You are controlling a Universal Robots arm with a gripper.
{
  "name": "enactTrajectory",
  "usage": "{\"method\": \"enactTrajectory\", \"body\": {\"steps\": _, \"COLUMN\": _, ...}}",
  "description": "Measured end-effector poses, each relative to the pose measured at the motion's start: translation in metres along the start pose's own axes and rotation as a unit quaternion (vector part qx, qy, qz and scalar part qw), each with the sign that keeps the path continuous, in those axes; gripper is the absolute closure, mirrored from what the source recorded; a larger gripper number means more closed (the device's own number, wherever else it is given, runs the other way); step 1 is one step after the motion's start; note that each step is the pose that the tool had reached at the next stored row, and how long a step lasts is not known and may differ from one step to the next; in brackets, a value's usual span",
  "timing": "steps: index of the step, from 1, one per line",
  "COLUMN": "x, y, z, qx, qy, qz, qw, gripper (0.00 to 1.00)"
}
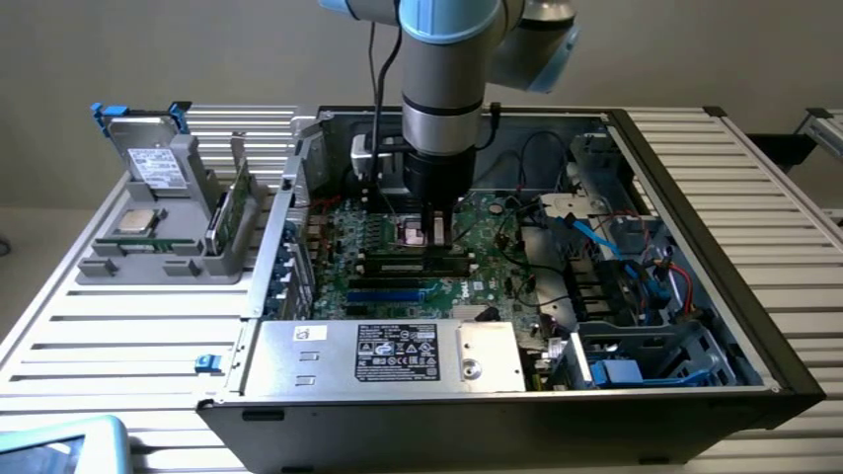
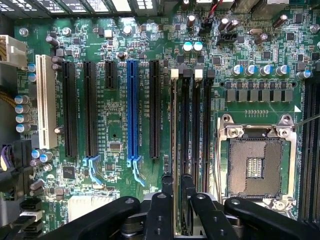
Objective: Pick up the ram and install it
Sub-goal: 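Insert the ram into the slot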
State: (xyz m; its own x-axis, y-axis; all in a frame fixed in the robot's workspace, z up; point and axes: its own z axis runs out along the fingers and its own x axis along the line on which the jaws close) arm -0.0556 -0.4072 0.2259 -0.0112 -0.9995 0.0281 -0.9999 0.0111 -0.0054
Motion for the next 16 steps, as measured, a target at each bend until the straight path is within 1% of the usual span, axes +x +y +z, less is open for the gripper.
{"method": "enactTrajectory", "body": {"steps": 2, "x": 0.0, "y": -0.0002, "z": -0.0028, "qx": 0.0, "qy": 0.0002, "qz": 0.0, "qw": 1.0, "gripper": 0.78}}
{"method": "enactTrajectory", "body": {"steps": 4, "x": 0.0, "y": -0.002, "z": -0.0119, "qx": 0.0, "qy": 0.0003, "qz": 0.0, "qw": 1.0, "gripper": 0.78}}
{"method": "enactTrajectory", "body": {"steps": 7, "x": 0.001, "y": -0.0084, "z": -0.0252, "qx": -0.0001, "qy": 0.0003, "qz": 0.0, "qw": 1.0, "gripper": 0.78}}
{"method": "enactTrajectory", "body": {"steps": 9, "x": 0.001, "y": -0.0132, "z": -0.0322, "qx": -0.0005, "qy": 0.0003, "qz": 0.0, "qw": 1.0, "gripper": 0.78}}
{"method": "enactTrajectory", "body": {"steps": 12, "x": 0.001, "y": -0.0174, "z": -0.0371, "qx": -0.0018, "qy": 0.0004, "qz": 0.0, "qw": 1.0, "gripper": 0.78}}
{"method": "enactTrajectory", "body": {"steps": 16, "x": 0.001, "y": -0.0174, "z": -0.0372, "qx": -0.0022, "qy": 0.0003, "qz": 0.0, "qw": 1.0, "gripper": 0.78}}
